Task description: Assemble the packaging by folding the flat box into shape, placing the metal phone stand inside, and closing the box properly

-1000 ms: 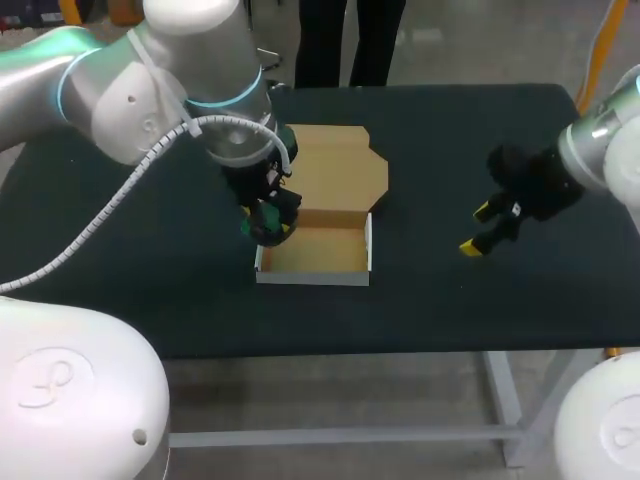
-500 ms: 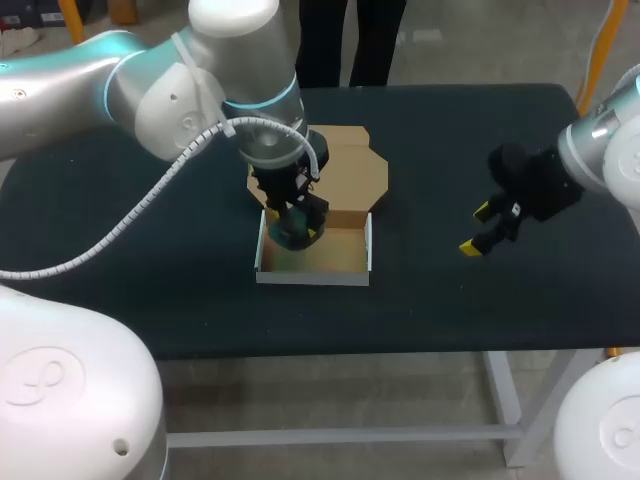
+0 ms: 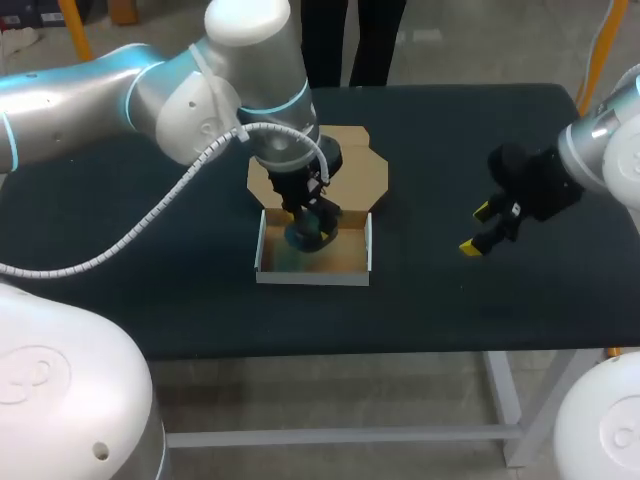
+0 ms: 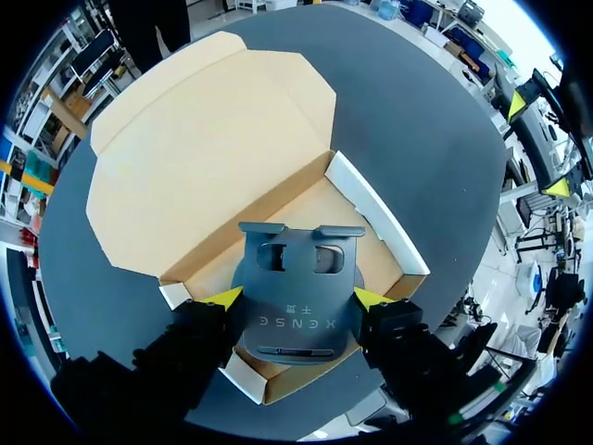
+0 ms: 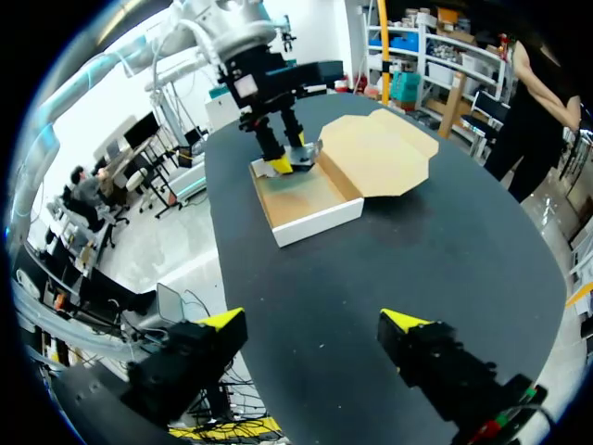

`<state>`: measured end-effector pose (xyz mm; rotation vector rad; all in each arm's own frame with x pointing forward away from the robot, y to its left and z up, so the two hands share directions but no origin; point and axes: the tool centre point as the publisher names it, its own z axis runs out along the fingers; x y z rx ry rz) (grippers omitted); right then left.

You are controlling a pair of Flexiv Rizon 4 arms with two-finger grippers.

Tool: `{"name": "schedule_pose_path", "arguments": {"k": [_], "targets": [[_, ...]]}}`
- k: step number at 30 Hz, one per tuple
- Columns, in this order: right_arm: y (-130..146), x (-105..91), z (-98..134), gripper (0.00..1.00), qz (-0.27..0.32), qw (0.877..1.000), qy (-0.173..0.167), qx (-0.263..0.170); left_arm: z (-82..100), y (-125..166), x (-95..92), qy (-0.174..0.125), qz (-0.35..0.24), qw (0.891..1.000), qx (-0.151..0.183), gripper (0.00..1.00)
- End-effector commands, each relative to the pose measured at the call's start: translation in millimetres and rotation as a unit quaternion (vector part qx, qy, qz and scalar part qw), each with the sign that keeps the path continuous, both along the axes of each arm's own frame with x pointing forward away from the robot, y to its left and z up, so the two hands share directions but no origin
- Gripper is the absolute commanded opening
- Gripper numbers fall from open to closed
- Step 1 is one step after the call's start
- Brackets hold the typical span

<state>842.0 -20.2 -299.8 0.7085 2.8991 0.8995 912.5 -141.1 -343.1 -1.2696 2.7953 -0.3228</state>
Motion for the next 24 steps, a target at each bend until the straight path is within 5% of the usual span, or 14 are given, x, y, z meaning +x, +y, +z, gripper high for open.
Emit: {"name": "schedule_pose_path", "arguments": {"k": [1, 24], "targets": [[-2, -0.1, 1, 1.0, 0.002, 1.0, 0.001, 0.002, -9.3, -3, 11.1, 0.009, 0.001, 1.0, -0.001, 0.0], [-2, -0.1, 1, 1.0, 0.002, 1.0, 0.001, 0.002, -50.8, 2, 16.3, 0.008, -0.009, 1.0, 0.0, 0.0]]}}
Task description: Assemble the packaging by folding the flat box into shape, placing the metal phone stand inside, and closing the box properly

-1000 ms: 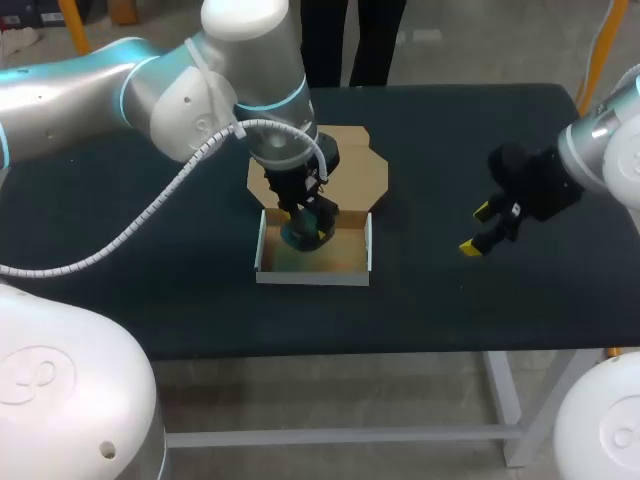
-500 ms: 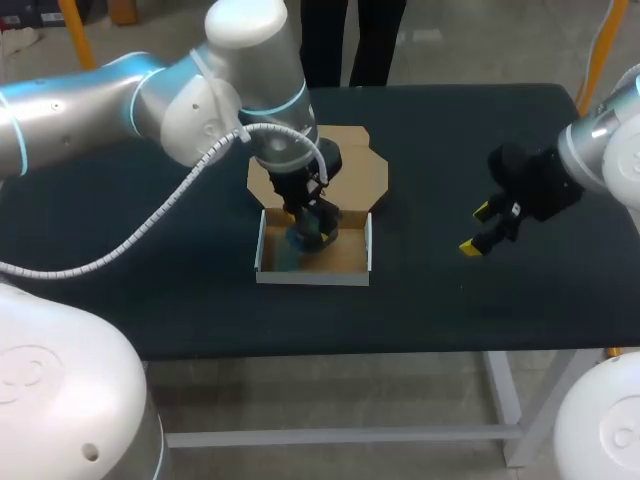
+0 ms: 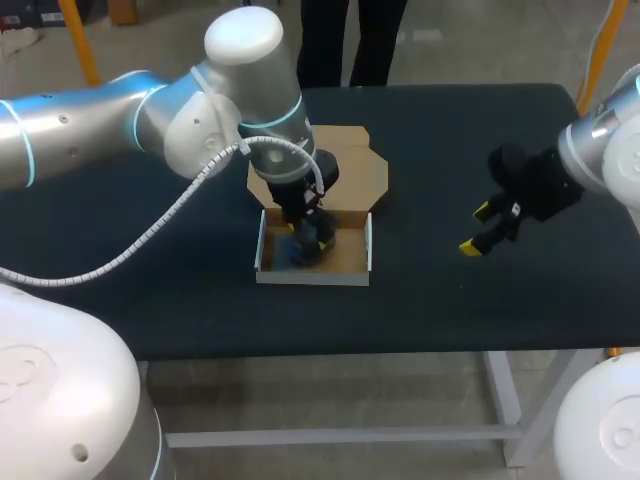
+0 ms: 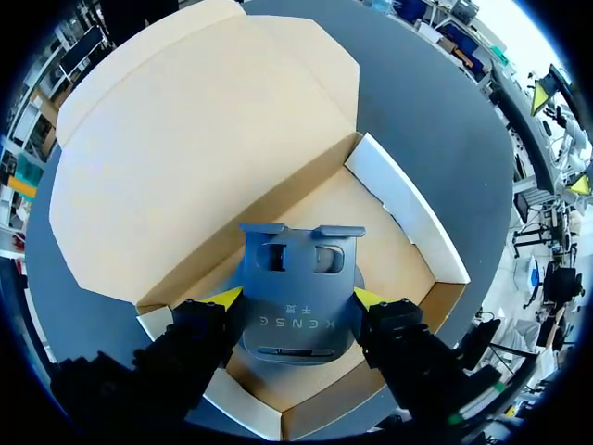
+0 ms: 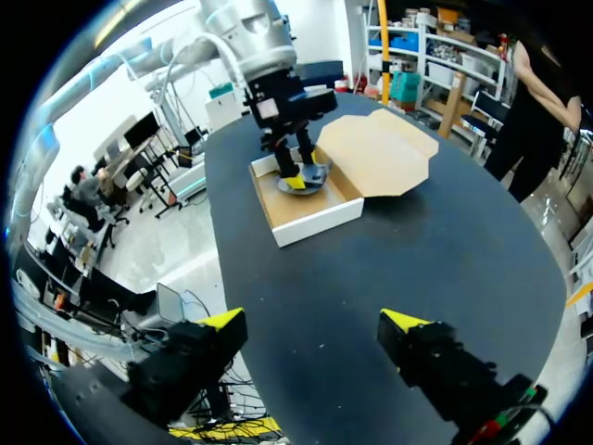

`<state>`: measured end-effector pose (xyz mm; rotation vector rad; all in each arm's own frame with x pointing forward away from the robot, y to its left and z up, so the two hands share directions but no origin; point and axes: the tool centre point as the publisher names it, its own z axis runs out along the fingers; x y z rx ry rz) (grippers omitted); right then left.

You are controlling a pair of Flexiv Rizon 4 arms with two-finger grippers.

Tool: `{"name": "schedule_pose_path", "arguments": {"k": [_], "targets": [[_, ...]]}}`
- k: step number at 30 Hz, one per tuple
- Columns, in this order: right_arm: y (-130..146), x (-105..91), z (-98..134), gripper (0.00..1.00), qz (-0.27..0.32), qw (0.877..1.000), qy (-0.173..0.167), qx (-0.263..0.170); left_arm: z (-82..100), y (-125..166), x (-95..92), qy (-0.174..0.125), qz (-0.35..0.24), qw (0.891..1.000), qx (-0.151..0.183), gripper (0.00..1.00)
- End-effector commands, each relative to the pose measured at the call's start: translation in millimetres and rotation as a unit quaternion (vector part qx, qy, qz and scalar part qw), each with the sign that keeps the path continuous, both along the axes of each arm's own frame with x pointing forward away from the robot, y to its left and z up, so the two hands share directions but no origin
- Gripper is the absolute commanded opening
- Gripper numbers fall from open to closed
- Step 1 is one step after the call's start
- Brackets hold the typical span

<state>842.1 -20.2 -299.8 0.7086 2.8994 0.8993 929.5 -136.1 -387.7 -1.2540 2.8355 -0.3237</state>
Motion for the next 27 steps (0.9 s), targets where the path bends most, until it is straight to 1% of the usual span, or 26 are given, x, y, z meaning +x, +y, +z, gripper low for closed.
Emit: {"name": "schedule_pose_path", "arguments": {"k": [1, 2, 3, 4, 5, 6, 8, 10, 11, 12, 13, 15, 23, 27], "targets": [[-2, -0.2, 1, 1.0, 0.002, 1.0, 0.001, 0.002, -7.9, -3, -1.0, -0.007, 0.003, 1.0, 0.006, 0.0], [-2, -0.2, 1, 1.0, 0.002, 1.0, 0.001, 0.002, -8.7, -3, -1.1, -0.007, 0.004, 1.0, 0.006, 0.0], [-2, -0.2, 1, 1.0, 0.002, 1.0, 0.001, 0.002, -10.5, -3, -1.2, -0.009, 0.005, 1.0, 0.007, 0.04], [-2, -0.2, 1, 1.0, 0.002, 1.0, 0.001, 0.002, -11.4, -3, -1.1, -0.008, 0.006, 1.0, 0.008, 0.27], [-2, -0.2, 1, 1.0, 0.002, 1.0, 0.001, 0.002, -12.1, -3, -1.1, -0.008, 0.007, 1.0, 0.008, 0.36], [-2, -0.2, 1, 1.0, 0.002, 1.0, 0.001, 0.002, -12.8, -4, -1.2, -0.009, 0.008, 1.0, 0.009, 0.41], [-2, -0.2, 1, 1.0, 0.002, 1.0, 0.001, 0.002, -13.0, -3, -1.2, -0.008, 0.01, 1.0, 0.01, 0.46], [-2, -0.2, 1, 1.0, 0.002, 1.0, 0.001, 0.002, -13.2, -3, -1.2, -0.008, 0.012, 1.0, 0.01, 0.66], [-2, -0.2, 1, 1.0, 0.002, 1.0, 0.001, 0.002, -13.1, -3, -1.2, -0.009, 0.012, 1.0, 0.01, 0.67], [-2, -0.2, 1, 1.0, 0.002, 1.0, 0.001, 0.002, -13.1, -3, -1.1, -0.009, 0.013, 1.0, 0.009, 0.73], [-2, -0.2, 1, 1.0, 0.002, 1.0, 0.001, 0.002, -12.9, -3, -1.1, -0.009, 0.013, 1.0, 0.009, 0.85], [-2, -0.2, 1, 1.0, 0.002, 1.0, 0.001, 0.002, -12.5, -3, -1.0, -0.012, 0.015, 1.0, 0.01, 1.0], [-2, -0.2, 1, 1.0, 0.002, 1.0, 0.001, 0.002, -10.5, -2, 0.3, -0.014, 0.024, 1.0, 0.01, 1.0], [-2, -0.2, 1, 1.0, 0.002, 1.0, 0.001, 0.002, -2.3, 1, -3.2, -0.016, 0.033, 0.999, 0.01, 1.0]]}}
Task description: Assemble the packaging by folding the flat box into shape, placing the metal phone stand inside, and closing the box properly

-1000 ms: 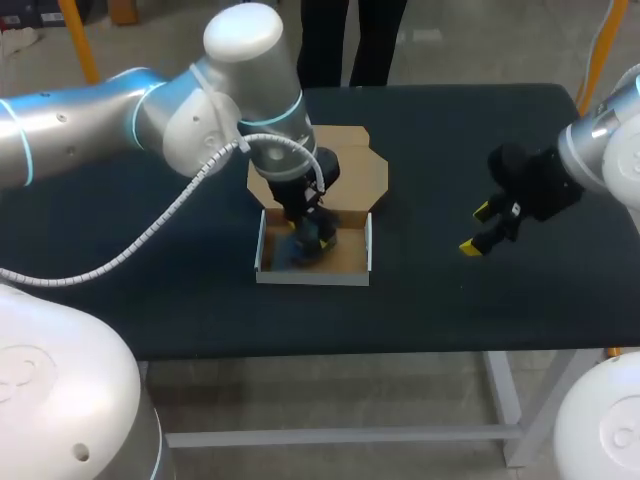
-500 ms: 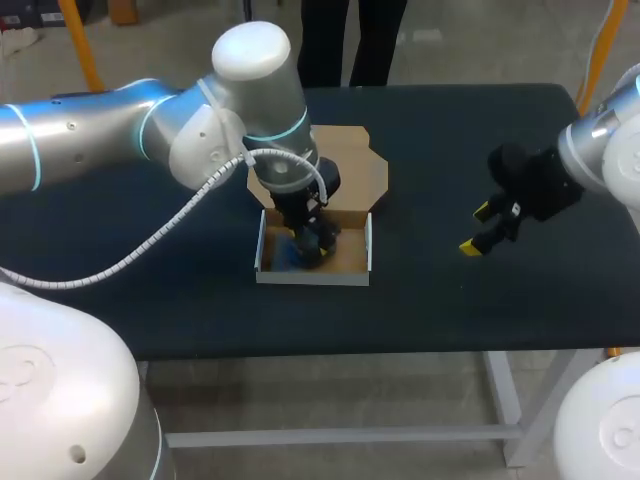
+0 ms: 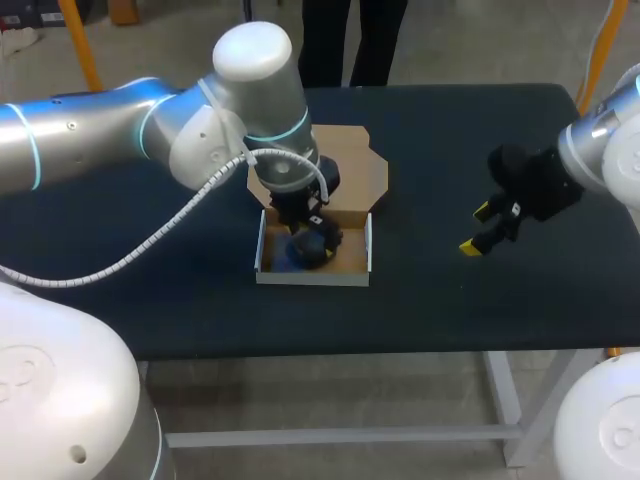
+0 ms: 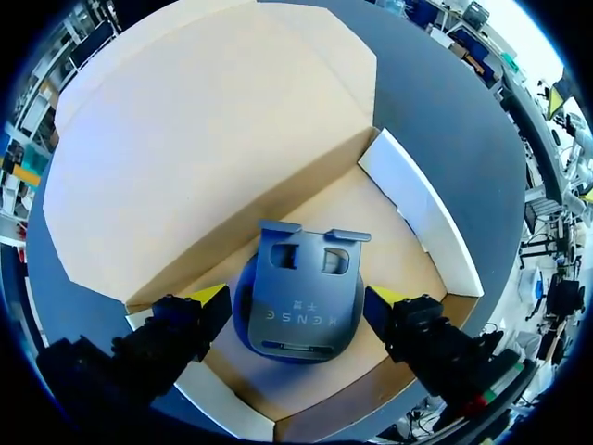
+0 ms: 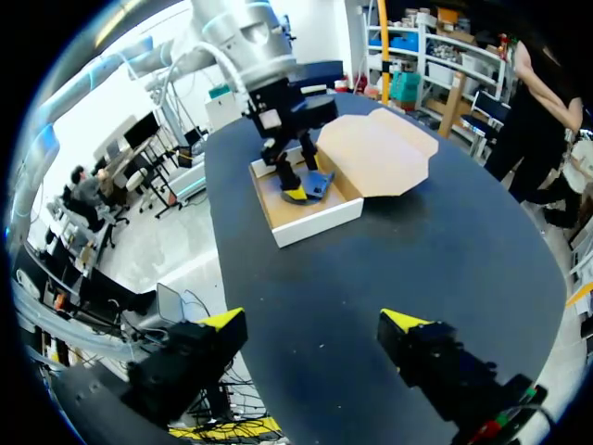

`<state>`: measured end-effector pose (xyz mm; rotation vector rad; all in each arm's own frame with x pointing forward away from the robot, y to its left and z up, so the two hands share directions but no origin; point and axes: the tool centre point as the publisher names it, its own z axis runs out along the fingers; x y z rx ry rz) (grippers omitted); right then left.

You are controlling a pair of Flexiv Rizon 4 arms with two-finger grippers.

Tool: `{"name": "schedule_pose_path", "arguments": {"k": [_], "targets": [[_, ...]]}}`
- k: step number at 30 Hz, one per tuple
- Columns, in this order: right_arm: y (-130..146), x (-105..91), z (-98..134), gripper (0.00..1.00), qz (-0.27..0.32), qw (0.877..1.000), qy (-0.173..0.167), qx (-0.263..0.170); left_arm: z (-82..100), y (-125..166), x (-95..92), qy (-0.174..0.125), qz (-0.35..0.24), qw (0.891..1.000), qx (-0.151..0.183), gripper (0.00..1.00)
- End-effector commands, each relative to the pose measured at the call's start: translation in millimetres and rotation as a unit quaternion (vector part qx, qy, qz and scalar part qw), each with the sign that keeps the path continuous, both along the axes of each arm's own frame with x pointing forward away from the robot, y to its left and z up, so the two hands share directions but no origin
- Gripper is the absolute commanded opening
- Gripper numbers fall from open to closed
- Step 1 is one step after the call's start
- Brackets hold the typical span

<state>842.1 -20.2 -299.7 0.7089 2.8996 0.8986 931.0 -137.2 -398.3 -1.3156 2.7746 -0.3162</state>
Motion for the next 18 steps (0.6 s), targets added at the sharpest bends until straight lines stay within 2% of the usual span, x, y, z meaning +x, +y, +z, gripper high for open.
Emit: {"name": "schedule_pose_path", "arguments": {"k": [1, 18], "targets": [[-2, -0.3, 1, 1.0, 0.002, 1.0, 0.001, 0.003, 10.6, 3, -5.5, -0.006, 0.011, 1.0, 0.005, 1.0], [-2, -0.3, 1, 1.0, 0.002, 1.0, 0.001, 0.003, 37.2, 5, -9.1, -0.015, 0.098, 0.995, 0.03, 1.0]]}}
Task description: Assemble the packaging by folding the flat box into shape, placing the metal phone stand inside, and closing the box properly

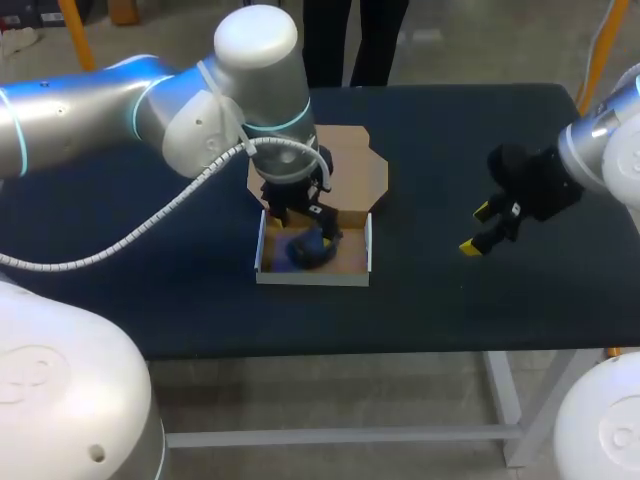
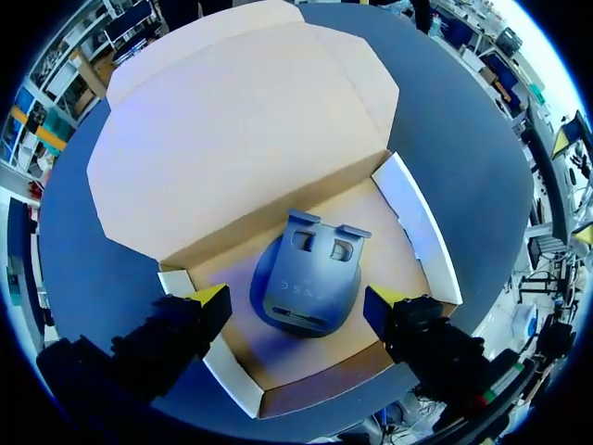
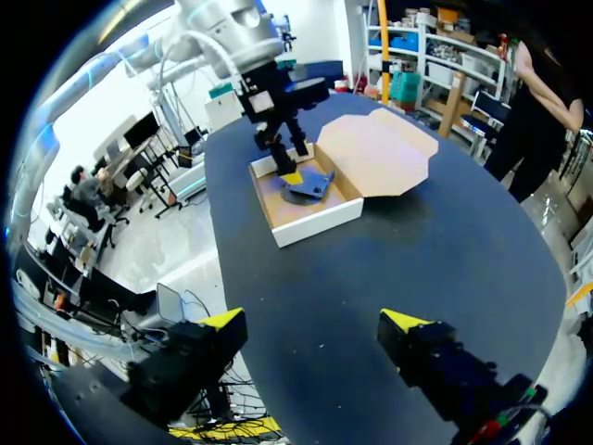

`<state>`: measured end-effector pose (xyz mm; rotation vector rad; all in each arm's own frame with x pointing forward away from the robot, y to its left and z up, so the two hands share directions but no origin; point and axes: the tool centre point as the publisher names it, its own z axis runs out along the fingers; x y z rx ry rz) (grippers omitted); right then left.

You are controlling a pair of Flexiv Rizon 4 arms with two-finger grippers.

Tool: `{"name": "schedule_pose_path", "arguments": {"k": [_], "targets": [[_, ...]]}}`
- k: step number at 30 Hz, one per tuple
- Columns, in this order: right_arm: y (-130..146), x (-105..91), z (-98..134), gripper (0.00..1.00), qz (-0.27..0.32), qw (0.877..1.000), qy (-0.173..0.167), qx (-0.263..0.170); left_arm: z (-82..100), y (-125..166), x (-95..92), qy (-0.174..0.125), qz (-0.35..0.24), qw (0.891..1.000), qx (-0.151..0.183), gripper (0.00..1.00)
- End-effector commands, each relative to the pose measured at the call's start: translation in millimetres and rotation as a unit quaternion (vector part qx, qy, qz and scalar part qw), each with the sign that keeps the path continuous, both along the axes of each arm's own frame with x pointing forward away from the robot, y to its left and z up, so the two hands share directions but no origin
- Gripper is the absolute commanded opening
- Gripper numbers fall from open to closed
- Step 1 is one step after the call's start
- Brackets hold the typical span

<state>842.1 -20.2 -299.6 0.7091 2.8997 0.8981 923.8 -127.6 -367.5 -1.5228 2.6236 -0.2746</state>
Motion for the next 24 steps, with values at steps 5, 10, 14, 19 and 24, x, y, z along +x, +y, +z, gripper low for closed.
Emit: {"name": "schedule_pose_path", "arguments": {"k": [5, 10, 14, 19, 24], "targets": [[-1.8, -0.2, 1.1, 1.0, 0.002, 1.0, 0.001, 0.003, 14.6, -7.3, -2.9, 0.003, 0.057, 0.998, 0.03, 1.0], [-1.8, -0.2, 1.1, 1.0, 0.002, 1.0, 0.001, 0.003, 16.4, -7.8, -3.5, 0.004, 0.064, 0.997, 0.032, 1.0], [-1.8, -0.2, 1.1, 1.0, 0.002, 1.0, 0.001, 0.003, 16.4, -7.8, -3.5, 0.004, 0.064, 0.997, 0.032, 1.0], [-1.8, -0.2, 1.1, 1.0, 0.002, 1.0, 0.001, 0.003, 16.4, -7.8, -3.5, 0.004, 0.064, 0.997, 0.032, 1.0], [-1.8, -0.2, 1.1, 1.0, 0.002, 1.0, 0.001, 0.003, 16.4, -7.8, -3.5, 0.004, 0.064, 0.997, 0.032, 1.0]]}}
